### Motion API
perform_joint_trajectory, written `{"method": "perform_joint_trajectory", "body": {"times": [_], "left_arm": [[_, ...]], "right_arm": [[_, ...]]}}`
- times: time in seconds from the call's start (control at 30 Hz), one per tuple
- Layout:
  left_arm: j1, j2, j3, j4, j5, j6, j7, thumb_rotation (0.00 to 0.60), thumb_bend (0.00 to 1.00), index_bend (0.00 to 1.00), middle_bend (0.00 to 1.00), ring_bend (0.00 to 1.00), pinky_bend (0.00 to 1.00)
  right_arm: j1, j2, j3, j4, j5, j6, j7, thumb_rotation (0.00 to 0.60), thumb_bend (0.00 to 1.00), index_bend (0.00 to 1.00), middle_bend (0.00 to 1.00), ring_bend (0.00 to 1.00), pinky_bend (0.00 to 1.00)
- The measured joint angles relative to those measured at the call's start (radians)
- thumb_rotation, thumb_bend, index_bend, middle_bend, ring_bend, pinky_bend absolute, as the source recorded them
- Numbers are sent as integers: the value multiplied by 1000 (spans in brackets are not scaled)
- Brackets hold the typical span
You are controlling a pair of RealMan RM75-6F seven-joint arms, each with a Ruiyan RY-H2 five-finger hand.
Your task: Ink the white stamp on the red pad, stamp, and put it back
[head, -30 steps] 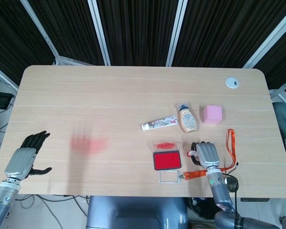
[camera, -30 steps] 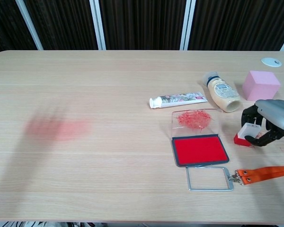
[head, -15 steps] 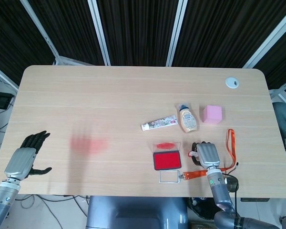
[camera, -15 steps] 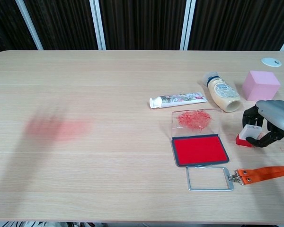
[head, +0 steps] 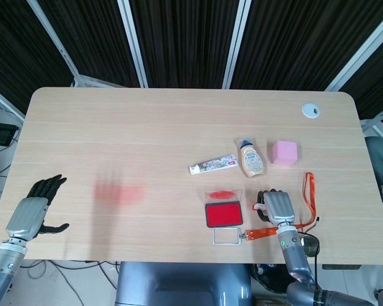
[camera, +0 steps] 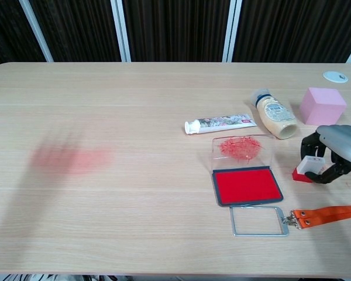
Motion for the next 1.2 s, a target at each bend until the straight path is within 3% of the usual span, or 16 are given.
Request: {"method": "perform_joint_trajectory", "body": {"times": [0.8, 1.2], "left_arm": [[0, 1, 0, -1, -2, -1, 3, 600, 12, 0, 0, 0, 0], [0, 0, -1, -1, -3, -1, 1, 600, 12, 0, 0, 0, 0]], "right_arm": [[2, 6, 1, -13, 24, -8, -24, 600, 359, 442, 370, 328, 408], [-2, 30, -3, -56, 26, 7, -49, 600, 268, 153, 103, 103, 275]]}}
